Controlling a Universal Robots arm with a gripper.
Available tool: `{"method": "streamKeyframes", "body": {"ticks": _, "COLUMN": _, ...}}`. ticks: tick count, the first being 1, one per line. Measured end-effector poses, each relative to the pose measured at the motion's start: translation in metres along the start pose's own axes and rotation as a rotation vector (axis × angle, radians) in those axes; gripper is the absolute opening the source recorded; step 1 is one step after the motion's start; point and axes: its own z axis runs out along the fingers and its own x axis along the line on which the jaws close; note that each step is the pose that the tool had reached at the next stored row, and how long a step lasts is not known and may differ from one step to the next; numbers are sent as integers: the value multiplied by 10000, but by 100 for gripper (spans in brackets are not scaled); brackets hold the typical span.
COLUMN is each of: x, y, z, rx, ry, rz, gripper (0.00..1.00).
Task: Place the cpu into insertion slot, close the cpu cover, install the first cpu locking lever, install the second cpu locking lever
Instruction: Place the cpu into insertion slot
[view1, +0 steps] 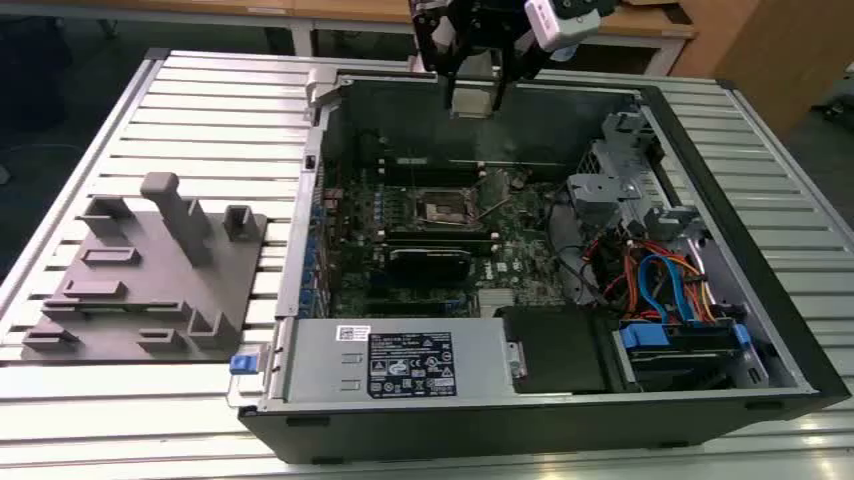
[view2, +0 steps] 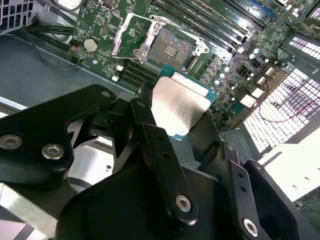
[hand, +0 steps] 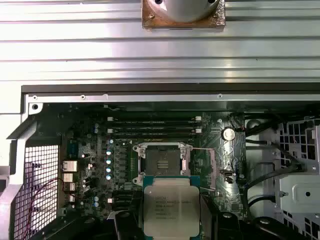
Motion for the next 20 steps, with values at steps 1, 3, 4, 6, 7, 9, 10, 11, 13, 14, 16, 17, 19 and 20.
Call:
{"method": "streamKeyframes", "body": {"ticks": 1, "x": 0, "y": 0, "z": 0, "rx": 0, "ry": 0, "rz": -1, "gripper": 54}}
{"method": "streamKeyframes", "body": {"ticks": 3, "x": 0, "y": 0, "z": 0, "rx": -1, "ry": 0, "rz": 0, "gripper": 54}}
{"method": "streamKeyframes", "body": {"ticks": 4, "x": 0, "y": 0, "z": 0, "rx": -1, "ry": 0, "rz": -1, "gripper": 54}}
{"method": "streamKeyframes", "body": {"ticks": 6, "x": 0, "y": 0, "z": 0, "rx": -1, "ry": 0, "rz": -1, "gripper": 54}}
{"method": "streamKeyframes", "body": {"ticks": 7, "x": 0, "y": 0, "z": 0, "rx": 0, "ry": 0, "rz": 0, "gripper": 54}}
{"method": "streamKeyframes", "body": {"ticks": 9, "x": 0, "y": 0, "z": 0, "rx": 0, "ry": -1, "rz": 9, "gripper": 54}}
{"method": "streamKeyframes", "body": {"ticks": 10, "x": 0, "y": 0, "z": 0, "rx": -1, "ry": -3, "rz": 29, "gripper": 54}}
{"method": "streamKeyframes", "body": {"ticks": 11, "x": -1, "y": 0, "z": 0, "rx": -2, "ry": -8, "rz": 78, "gripper": 54}}
{"method": "streamKeyframes", "body": {"ticks": 13, "x": 0, "y": 0, "z": 0, "rx": -4, "ry": -32, "rz": 356, "gripper": 54}}
{"method": "streamKeyframes", "body": {"ticks": 14, "x": -1, "y": 0, "z": 1, "rx": -6, "ry": -48, "rz": 535, "gripper": 54}}
{"method": "streamKeyframes", "body": {"ticks": 16, "x": 0, "y": 0, "z": 3, "rx": -12, "ry": -81, "rz": 894, "gripper": 54}}
{"method": "streamKeyframes", "body": {"ticks": 17, "x": -1, "y": 0, "z": 3, "rx": -13, "ry": -97, "rz": 1071, "gripper": 54}}
{"method": "streamKeyframes", "body": {"ticks": 19, "x": -1, "y": 0, "z": 4, "rx": -18, "ry": -128, "rz": 1424, "gripper": 54}}
{"method": "streamKeyframes", "body": {"ticks": 20, "x": -1, "y": 0, "z": 5, "rx": -19, "ry": -132, "rz": 1483, "gripper": 54}}
